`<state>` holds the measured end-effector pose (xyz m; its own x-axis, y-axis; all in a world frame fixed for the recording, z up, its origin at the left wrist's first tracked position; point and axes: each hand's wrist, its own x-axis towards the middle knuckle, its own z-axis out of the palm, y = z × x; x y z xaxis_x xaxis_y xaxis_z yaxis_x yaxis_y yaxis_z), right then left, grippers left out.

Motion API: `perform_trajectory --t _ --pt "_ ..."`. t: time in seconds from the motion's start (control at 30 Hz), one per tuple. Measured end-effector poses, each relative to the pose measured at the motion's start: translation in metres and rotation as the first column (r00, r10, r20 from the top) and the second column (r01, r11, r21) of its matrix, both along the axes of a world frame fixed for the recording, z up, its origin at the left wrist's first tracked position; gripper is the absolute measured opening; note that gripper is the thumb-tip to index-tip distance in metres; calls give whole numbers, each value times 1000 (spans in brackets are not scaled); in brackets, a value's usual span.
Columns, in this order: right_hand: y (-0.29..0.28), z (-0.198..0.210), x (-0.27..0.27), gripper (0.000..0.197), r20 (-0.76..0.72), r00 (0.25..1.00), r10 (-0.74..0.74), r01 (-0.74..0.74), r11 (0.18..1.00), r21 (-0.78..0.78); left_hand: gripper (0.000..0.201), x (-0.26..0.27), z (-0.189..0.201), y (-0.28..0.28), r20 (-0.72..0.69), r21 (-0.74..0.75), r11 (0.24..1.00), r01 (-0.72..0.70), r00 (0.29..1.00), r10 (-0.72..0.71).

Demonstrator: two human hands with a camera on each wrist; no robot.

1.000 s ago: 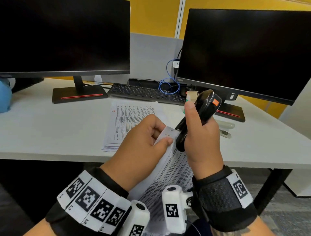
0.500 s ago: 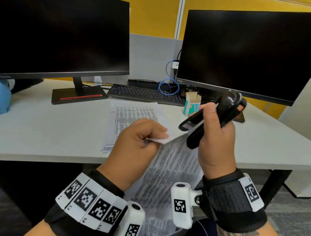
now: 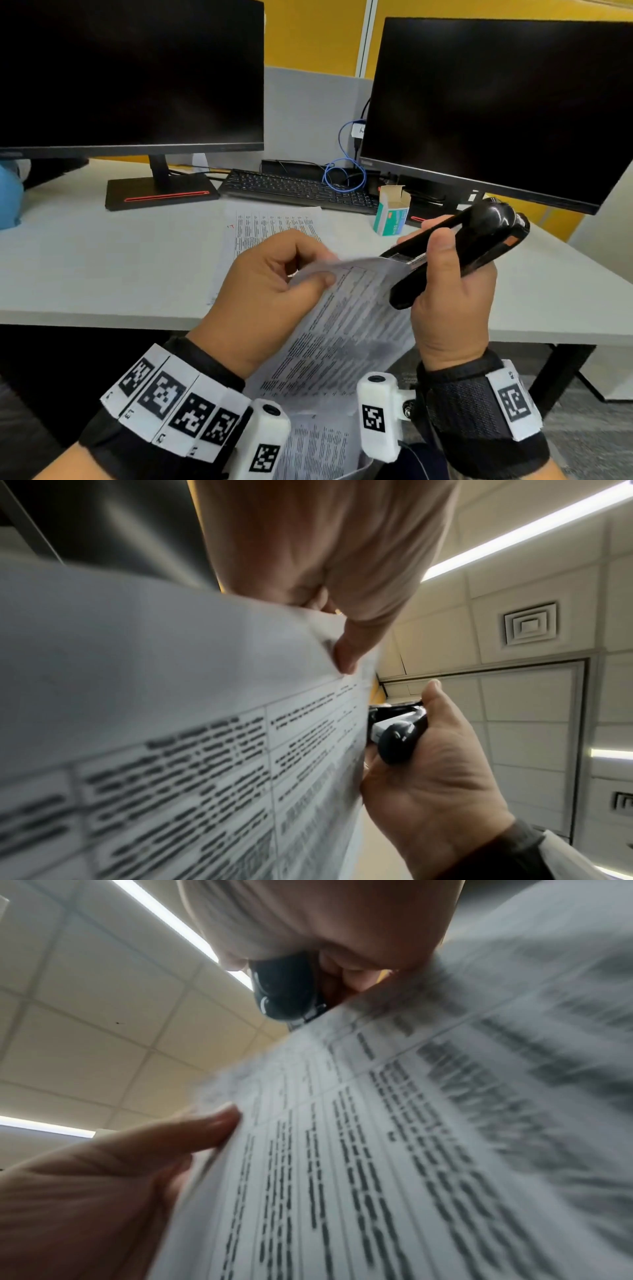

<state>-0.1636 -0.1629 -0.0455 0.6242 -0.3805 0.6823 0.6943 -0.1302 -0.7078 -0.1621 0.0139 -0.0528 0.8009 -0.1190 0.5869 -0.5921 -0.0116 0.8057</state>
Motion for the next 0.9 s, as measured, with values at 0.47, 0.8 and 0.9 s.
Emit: perform_trajectory --t 0.47,0.8,0.9 --pt "27 26 3 37 -205 977 63 -60 998 22 38 -6 6 -13 -147 31 999 -25 989 29" --pt "23 28 4 36 -155 987 38 -48 997 -61 39 -10 4 -20 -163 24 1000 9 987 -5" --pt "22 27 8 37 -169 984 61 -73 995 -71 38 -9 2 -21 -188 68 995 77 980 -63"
